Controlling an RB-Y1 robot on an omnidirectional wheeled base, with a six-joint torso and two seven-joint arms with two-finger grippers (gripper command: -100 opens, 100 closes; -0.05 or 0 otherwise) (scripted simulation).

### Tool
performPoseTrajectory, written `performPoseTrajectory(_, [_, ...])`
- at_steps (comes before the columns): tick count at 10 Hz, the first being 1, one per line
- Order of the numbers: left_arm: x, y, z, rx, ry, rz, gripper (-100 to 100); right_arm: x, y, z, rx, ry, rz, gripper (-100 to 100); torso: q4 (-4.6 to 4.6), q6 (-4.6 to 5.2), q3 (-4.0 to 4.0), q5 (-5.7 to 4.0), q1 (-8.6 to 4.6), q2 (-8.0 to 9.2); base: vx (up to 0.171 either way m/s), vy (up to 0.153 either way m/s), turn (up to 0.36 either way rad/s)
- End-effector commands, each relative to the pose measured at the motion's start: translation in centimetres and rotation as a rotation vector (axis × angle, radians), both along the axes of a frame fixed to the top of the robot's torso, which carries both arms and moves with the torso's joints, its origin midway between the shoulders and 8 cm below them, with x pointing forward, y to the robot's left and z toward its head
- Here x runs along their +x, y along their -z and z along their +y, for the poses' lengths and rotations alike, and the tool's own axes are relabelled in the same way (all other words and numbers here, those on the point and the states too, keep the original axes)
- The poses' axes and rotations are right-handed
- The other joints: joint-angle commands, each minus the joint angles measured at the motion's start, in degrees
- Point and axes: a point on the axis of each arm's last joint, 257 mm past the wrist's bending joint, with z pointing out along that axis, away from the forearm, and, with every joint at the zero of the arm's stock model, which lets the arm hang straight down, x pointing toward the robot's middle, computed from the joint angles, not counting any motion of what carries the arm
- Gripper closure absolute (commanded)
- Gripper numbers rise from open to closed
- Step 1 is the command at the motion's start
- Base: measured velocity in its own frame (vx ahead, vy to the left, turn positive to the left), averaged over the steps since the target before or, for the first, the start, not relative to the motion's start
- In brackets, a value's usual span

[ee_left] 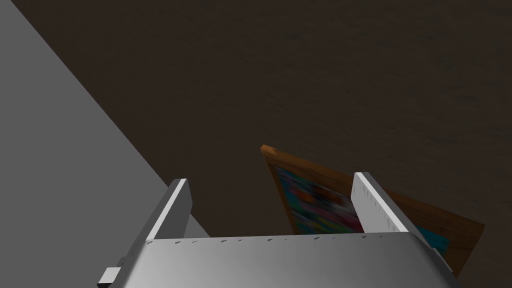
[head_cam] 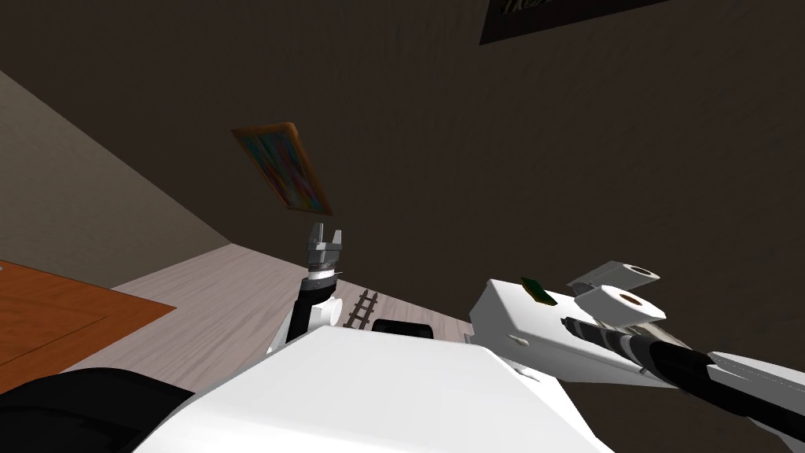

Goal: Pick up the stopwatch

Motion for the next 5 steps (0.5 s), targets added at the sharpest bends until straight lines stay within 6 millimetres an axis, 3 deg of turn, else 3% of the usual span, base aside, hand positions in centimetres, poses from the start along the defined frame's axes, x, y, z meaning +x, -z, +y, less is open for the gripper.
performPoseTrajectory(1, [0.0,0.0,0.0,0.0,0.0,0.0,0,0.0,0.0,0.0,0.0,0.0,0.0,0,0.0,0.0,0.0,0.0,0.0,0.0,0.0,0.0,0.0])
performPoseTrajectory(2, [0.0,0.0,0.0,0.0,0.0,0.0,0,0.5,-0.5,-0.5,-0.005,0.01,-0.011,-100,0.0,0.0,0.0,0.0,0.0,0.0,-0.13,-0.087,-0.112])
performPoseTrajectory(5, [0.0,0.0,0.0,0.0,0.0,0.0,0,1.5,-1.3,-1.1,-0.011,0.024,-0.036,-100,0.18,0.06,0.44,-0.13,-0.52,0.76,-0.194,-0.136,-0.076])
